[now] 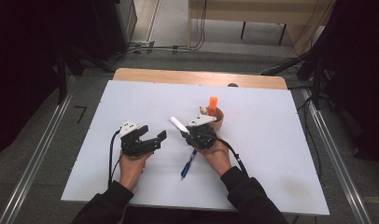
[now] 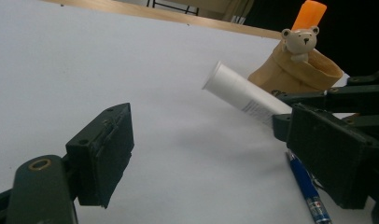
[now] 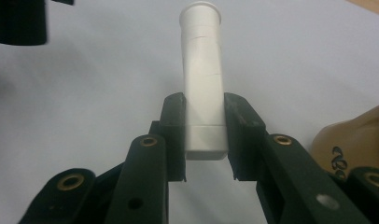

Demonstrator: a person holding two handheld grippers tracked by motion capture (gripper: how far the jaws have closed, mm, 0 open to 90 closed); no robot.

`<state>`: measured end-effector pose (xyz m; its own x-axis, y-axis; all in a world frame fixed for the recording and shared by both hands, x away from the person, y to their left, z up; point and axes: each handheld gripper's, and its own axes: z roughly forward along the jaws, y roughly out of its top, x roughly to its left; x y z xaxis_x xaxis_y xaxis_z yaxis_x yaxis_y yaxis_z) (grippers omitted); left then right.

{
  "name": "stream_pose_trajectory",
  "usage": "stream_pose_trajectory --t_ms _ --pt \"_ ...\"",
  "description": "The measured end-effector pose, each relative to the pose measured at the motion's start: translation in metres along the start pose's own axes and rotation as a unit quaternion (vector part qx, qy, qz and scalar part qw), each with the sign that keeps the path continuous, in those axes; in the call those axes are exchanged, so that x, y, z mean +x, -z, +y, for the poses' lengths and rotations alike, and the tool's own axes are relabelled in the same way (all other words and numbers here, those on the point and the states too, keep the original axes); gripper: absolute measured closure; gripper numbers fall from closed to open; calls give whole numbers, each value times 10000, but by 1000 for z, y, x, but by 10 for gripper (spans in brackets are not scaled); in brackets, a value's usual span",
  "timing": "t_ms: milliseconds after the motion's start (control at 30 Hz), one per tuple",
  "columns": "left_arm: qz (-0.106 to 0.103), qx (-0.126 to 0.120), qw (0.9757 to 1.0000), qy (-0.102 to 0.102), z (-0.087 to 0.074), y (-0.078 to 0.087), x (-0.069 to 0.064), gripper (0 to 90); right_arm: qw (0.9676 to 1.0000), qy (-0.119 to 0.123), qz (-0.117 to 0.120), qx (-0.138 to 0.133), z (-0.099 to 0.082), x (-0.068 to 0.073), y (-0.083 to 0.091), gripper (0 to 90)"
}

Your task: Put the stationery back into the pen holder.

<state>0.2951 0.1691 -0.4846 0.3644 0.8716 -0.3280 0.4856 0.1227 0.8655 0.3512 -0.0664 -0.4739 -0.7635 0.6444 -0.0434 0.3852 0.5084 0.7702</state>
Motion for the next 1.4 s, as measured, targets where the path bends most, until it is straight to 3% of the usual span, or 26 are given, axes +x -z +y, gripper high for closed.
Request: stream_pose_trajectory --t_ms 367,800,1000,1400 --pt "-210 139 9997 5 -2 -4 -10 158 9995 104 130 -268 -3 5 28 689" --pt "-446 128 9989 55 2 -7 -22 158 9987 259 98 -438 -16 3 54 690" --pt "-645 137 9977 170 5 -11 -28 158 9986 214 84 -473 -22 0 60 689" --pt "-792 177 9965 206 6 -18 -37 163 9982 140 66 -582 -33 -6 75 689"
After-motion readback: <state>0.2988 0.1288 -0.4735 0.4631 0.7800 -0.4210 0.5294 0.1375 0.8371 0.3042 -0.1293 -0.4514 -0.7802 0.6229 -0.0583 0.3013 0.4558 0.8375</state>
